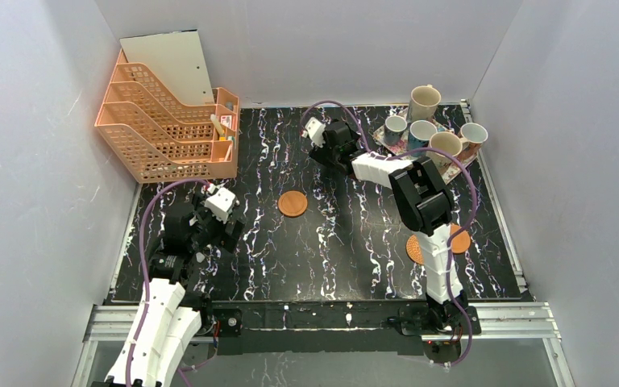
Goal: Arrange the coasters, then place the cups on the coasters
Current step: Move the coaster to the center of the board.
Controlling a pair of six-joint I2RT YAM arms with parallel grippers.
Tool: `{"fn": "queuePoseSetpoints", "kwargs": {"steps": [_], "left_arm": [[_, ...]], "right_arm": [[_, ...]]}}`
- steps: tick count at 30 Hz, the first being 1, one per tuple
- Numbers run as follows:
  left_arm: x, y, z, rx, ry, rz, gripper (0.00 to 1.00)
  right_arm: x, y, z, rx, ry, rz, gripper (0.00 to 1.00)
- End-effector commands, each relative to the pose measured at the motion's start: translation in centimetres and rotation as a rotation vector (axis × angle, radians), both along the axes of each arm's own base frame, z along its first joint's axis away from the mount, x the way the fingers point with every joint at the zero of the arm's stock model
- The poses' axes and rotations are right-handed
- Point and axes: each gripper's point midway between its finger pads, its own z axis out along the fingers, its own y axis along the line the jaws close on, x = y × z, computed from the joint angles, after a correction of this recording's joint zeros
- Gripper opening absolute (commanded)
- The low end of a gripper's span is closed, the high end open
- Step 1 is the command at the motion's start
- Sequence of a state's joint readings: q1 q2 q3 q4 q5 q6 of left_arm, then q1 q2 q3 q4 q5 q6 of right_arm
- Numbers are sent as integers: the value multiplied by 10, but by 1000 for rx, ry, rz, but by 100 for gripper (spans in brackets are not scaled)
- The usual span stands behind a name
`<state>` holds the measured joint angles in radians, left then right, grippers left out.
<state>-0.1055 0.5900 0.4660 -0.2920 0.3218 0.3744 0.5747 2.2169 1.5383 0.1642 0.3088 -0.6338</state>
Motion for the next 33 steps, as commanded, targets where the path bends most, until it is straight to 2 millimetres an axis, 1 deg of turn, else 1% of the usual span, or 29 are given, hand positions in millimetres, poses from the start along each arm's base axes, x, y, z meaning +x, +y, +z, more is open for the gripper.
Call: {"fn": "queuePoseSetpoints", "kwargs": {"steps": [1, 3, 7, 9, 14, 16, 18, 21, 24, 27, 30, 33], "left_arm": [[-1, 2, -2, 5, 1, 5, 97], [-1, 2, -2, 4, 1, 5, 97], [-1, 3, -2, 5, -1, 8, 97], [-1, 3, -1, 5, -2, 9, 97], [-1, 4, -1, 5, -4, 11, 97], [-1, 4, -2, 5, -3, 13, 97], [-1, 4, -2, 5, -3, 14, 97], [-1, 5, -1, 5, -4, 18, 97], [-1, 5, -2, 5, -3, 20, 97], [-1, 5, -2, 4, -1, 18, 97], [-1, 5, -2, 4, -1, 18, 97], [-1, 5, -2, 5, -1, 17, 97]], "right_arm": [[-20, 15, -29, 22, 100, 37, 98], [-24, 21, -24, 36, 102, 49, 98], [-24, 27, -11, 62, 100, 57, 98], [-25, 31, -11, 70, 116, 63, 98], [-19, 38, -14, 57, 118, 43, 98], [-19, 40, -12, 57, 113, 38, 98], [-19, 43, -1, 51, 83, 30, 98], [-20, 45, 30, 73, 49, 36, 98], [-32, 46, 60, 98, 62, 71, 98], [-53, 48, 78, 124, 107, 131, 98], [-73, 45, 86, 139, 123, 168, 98], [-87, 29, 87, 106, 105, 172, 98]]}}
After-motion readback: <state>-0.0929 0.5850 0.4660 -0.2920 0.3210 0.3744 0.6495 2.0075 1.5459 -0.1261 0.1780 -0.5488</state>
